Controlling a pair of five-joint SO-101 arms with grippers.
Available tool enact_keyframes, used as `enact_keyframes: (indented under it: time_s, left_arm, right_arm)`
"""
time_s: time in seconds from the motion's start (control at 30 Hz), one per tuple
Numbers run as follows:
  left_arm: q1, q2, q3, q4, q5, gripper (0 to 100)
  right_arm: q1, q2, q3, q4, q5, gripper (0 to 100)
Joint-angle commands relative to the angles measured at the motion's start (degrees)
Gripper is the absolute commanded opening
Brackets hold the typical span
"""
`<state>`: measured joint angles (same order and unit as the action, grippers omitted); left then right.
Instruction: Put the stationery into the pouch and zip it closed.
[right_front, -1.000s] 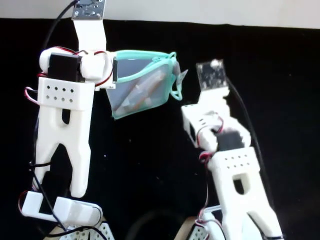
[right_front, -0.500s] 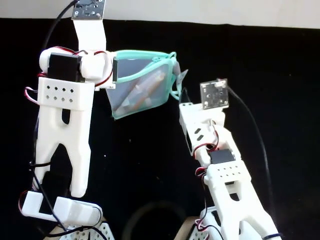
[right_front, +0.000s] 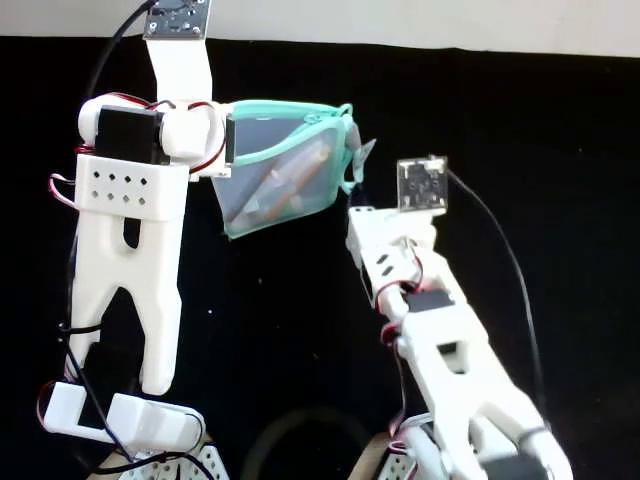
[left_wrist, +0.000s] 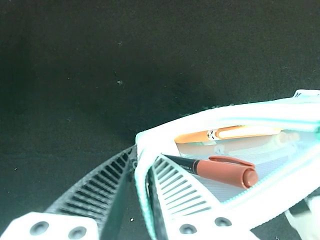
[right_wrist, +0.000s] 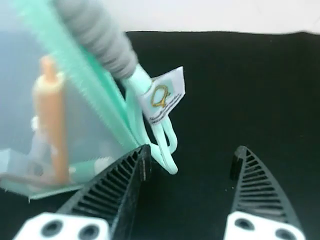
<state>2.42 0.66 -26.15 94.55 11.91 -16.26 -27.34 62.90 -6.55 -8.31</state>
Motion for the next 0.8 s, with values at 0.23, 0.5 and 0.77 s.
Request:
enact_keyframes:
  time_s: [0.23, 0.5, 0.77]
  left_arm:
    - [0.4, 0.0, 0.0, -0.7, -0.4, 1]
    - [0.3, 0.0, 0.0, -0.7, -0.5, 1]
    - [0.3, 0.0, 0.0, -0.7, -0.5, 1]
  right_arm:
    - [0.3, 8.8, -10.1, -1.5, -4.2, 26.3]
    - [-1.9, 10.6, -9.5, -1.5, -4.6, 26.3]
    - [-2.0, 10.9, -10.0, -1.6, -4.1, 26.3]
